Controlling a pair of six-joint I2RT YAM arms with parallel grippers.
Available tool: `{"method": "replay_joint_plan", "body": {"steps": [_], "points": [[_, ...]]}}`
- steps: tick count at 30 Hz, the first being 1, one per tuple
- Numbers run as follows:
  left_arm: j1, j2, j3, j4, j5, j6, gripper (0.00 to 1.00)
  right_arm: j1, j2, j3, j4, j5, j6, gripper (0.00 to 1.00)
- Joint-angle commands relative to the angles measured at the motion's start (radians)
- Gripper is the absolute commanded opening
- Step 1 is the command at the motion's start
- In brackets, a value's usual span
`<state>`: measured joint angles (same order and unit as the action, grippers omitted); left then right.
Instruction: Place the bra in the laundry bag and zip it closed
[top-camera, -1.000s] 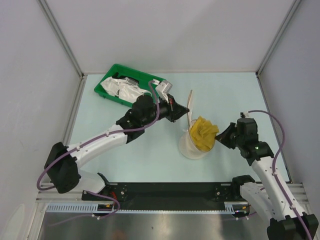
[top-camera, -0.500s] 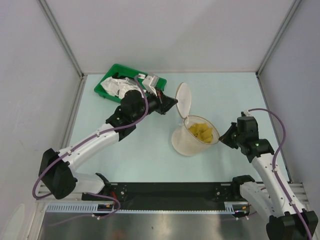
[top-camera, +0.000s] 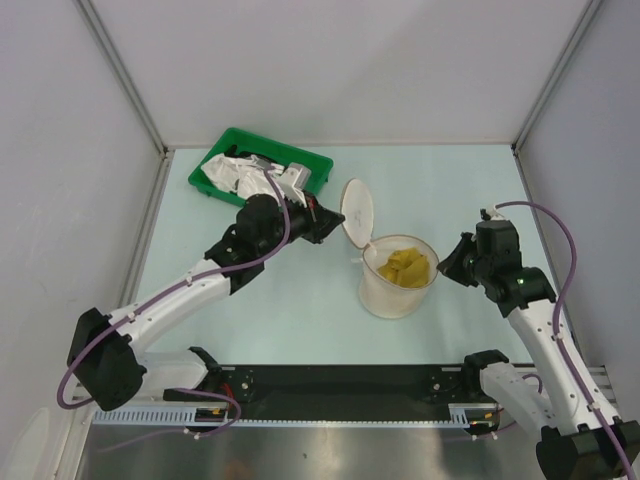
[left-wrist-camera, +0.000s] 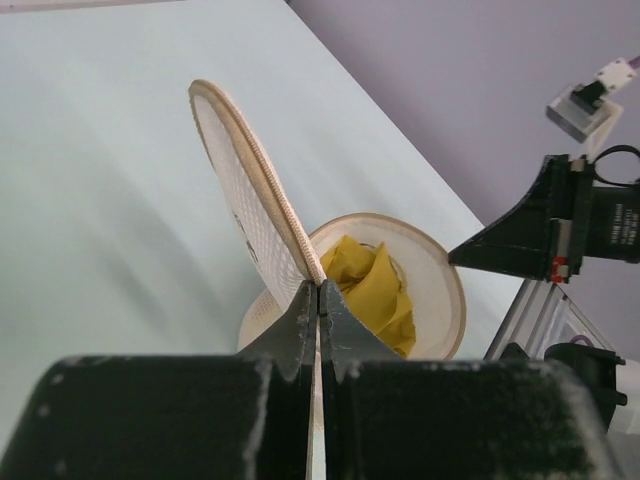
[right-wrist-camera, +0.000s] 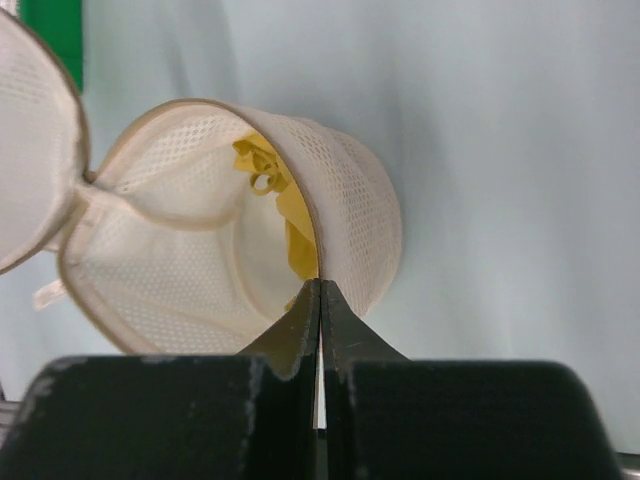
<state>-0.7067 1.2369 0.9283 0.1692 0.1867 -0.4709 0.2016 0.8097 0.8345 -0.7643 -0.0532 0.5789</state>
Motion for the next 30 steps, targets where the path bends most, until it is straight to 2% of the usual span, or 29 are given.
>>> {"method": "replay_joint_plan", "body": {"steps": [1,7,12,14,16,18,20,22,25,27,30], "points": [[0.0,-0.01,0.004,0.009,0.006,-0.006,0.0,0.012,0.04,-0.026,0.045,0.052,-0.034,0.0],[-0.002,0.003,-0.036,0.055,0.098,-0.04,0.0,0.015,0.085,0.009,0.013,0.105,-0.114,0.0],[-0.002,0.027,-0.059,0.107,0.097,-0.072,0.0,0.018,0.129,-0.006,0.01,0.064,-0.099,0.0],[-0.002,0.056,-0.024,0.112,0.1,-0.075,0.0,0.025,0.154,0.007,0.034,0.064,-0.1,0.0],[0.001,0.053,0.019,0.084,0.103,-0.065,0.0,0.094,0.158,0.076,0.005,0.117,-0.097,0.0],[0.001,0.009,0.04,0.084,0.077,-0.063,0.0,0.163,0.172,0.231,-0.033,0.174,-0.09,0.0],[0.003,-0.066,0.053,0.056,0.005,-0.069,0.0,0.22,0.203,0.369,-0.102,0.159,-0.085,0.0],[0.012,-0.097,0.061,0.004,-0.027,-0.083,0.0,0.249,0.241,0.416,-0.156,0.135,-0.073,0.0],[0.016,-0.128,0.021,-0.01,-0.064,-0.106,0.0,0.298,0.215,0.364,-0.139,0.156,-0.051,0.0],[0.021,-0.11,-0.025,-0.031,-0.105,-0.11,0.0,0.277,0.201,0.255,-0.121,0.182,-0.048,0.0],[0.035,-0.029,-0.081,-0.017,-0.095,-0.11,0.0,0.204,0.192,0.138,-0.06,0.178,-0.06,0.0]]}}
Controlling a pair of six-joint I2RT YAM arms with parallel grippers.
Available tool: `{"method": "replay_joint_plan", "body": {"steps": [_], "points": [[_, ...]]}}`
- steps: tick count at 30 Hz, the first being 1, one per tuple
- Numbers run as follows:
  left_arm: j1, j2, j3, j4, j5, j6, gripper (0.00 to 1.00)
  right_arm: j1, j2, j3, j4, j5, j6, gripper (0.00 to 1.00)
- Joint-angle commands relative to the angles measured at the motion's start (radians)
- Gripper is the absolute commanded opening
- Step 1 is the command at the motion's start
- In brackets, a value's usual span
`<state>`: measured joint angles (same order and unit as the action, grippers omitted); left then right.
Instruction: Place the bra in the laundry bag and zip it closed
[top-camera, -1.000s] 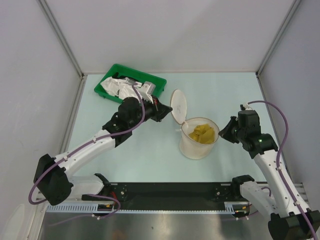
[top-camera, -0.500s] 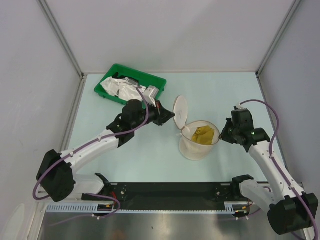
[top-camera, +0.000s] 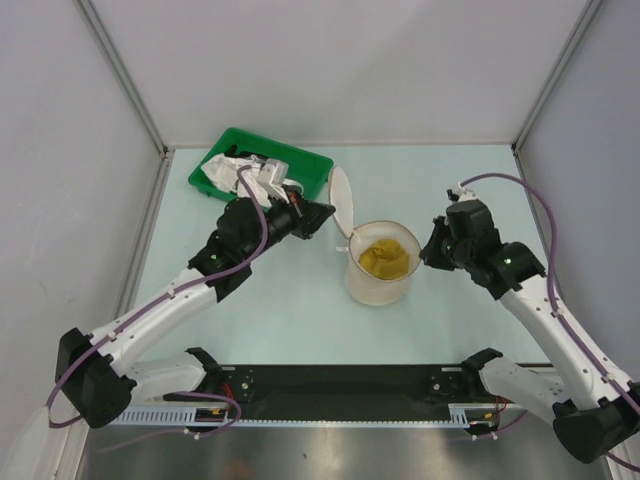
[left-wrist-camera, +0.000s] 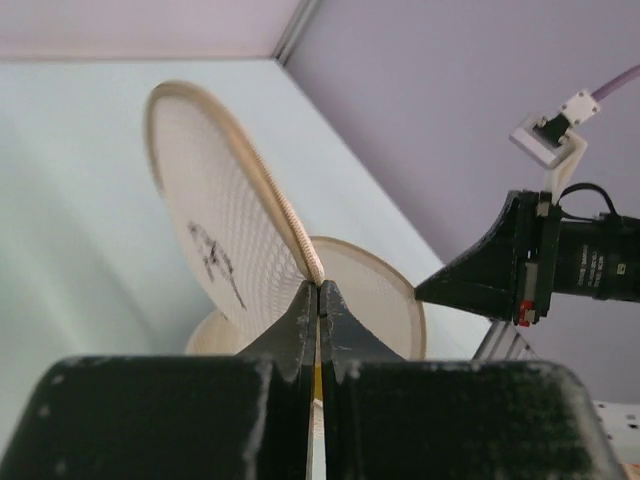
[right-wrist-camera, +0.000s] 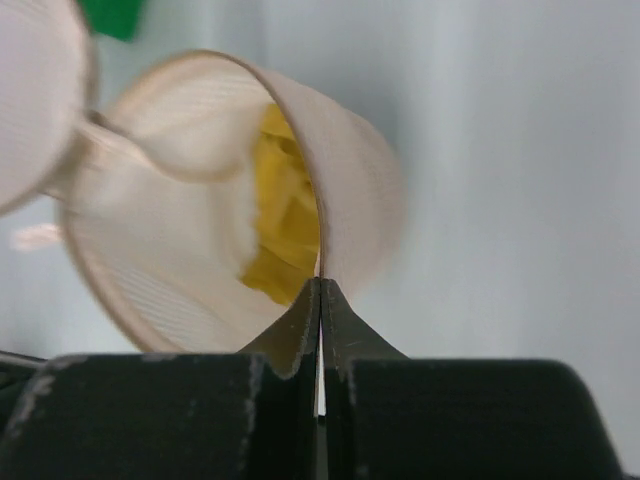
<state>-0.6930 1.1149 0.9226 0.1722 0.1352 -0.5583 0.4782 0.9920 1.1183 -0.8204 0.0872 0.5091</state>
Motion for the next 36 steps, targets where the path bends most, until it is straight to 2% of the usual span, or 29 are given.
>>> {"method": "replay_joint_plan", "body": {"steps": [1,5,10,12,15,17,20,22,23,24,30,31,36], "points": [[0.023,0.114,-0.077,-0.025,-0.043,-0.009,0.0,-0.091,0.01,-0.2,0.032,0.028,-0.006,0.0],[0.033,0.16,-0.001,-0.048,0.013,0.003,0.0,-0.125,0.045,-0.19,0.012,0.046,-0.04,0.0],[0.023,0.047,0.082,-0.089,0.026,0.005,0.0,-0.026,-0.006,-0.029,-0.06,0.048,-0.009,0.0],[0.02,0.019,0.075,-0.085,0.023,-0.002,0.0,-0.001,-0.012,-0.017,-0.077,0.031,0.008,0.0],[0.021,-0.001,0.022,-0.076,-0.023,0.014,0.0,0.014,-0.016,-0.064,-0.045,0.066,0.013,0.0],[0.029,0.04,-0.007,-0.077,-0.029,0.023,0.0,-0.009,-0.004,-0.124,-0.014,0.086,-0.004,0.0],[0.017,0.089,-0.001,-0.105,-0.006,0.087,0.0,-0.053,0.049,-0.167,0.053,0.027,-0.018,0.0],[-0.02,0.057,-0.002,-0.102,-0.051,0.133,0.0,-0.053,0.051,-0.175,0.084,0.011,-0.014,0.0],[-0.074,0.027,0.014,-0.103,-0.089,0.167,0.0,-0.055,0.048,-0.178,0.096,-0.004,-0.011,0.0],[-0.1,0.019,0.028,-0.121,-0.133,0.231,0.0,-0.056,0.046,-0.181,0.116,-0.013,-0.006,0.0],[-0.29,0.0,0.091,-0.163,-0.301,0.403,0.0,-0.101,0.066,-0.183,0.191,-0.076,0.023,0.0],[-0.312,0.005,0.102,-0.162,-0.348,0.423,0.0,-0.116,0.069,-0.186,0.205,-0.119,0.031,0.0],[-0.431,0.077,0.174,-0.193,-0.404,0.528,0.0,-0.213,0.166,-0.177,0.319,-0.276,0.026,0.0]]}}
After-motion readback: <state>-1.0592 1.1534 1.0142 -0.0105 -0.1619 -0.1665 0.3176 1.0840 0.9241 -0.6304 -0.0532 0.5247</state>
